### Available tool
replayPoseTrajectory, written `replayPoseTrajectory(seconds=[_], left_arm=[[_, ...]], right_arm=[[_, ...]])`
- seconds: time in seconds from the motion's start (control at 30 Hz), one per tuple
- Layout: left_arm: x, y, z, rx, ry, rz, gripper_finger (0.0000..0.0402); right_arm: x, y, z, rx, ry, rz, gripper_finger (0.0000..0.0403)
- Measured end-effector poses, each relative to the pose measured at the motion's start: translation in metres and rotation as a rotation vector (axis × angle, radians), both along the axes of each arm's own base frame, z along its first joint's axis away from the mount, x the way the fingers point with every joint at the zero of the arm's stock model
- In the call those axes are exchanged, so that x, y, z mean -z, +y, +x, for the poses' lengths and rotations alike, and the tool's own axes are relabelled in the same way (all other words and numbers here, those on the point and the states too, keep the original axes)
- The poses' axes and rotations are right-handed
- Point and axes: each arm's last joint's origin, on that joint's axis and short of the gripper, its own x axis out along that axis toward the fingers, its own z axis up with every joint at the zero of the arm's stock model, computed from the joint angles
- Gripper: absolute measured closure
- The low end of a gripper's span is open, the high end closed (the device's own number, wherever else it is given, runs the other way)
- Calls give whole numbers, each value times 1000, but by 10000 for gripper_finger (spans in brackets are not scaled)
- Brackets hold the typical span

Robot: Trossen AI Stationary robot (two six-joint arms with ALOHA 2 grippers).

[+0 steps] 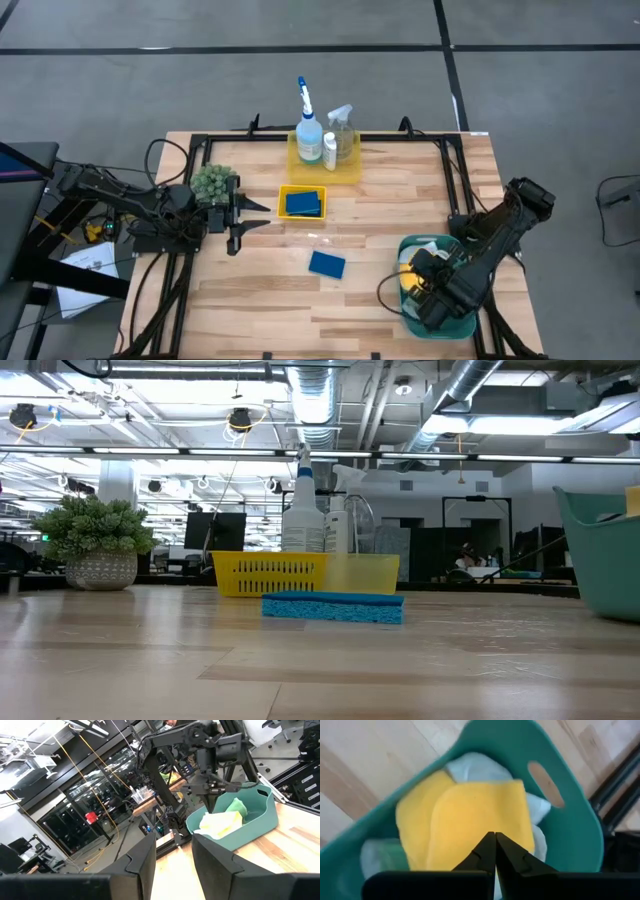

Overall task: Pick & Place Kitchen Items
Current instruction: Put the yellow cloth into the green bin

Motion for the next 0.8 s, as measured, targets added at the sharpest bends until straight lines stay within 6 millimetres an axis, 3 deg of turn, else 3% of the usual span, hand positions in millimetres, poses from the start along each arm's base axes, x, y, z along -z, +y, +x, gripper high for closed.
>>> replayPoseTrajectory(seconds=[0.23, 0.37, 0.53, 0.8], left_arm=[[0, 0, 0, 0, -2, -1, 280], [0, 0, 0, 0, -2, -1, 280], [0, 0, 0, 0, -1, 0, 280], [0, 0, 0, 0, -2, -4, 280]], right_arm=[[25, -27, 13, -82, 73, 115, 402], [30, -35, -1, -19, 80, 184, 402], [25, -35, -22, -21, -45, 204, 402], [54, -54, -34, 15, -96, 346, 403]])
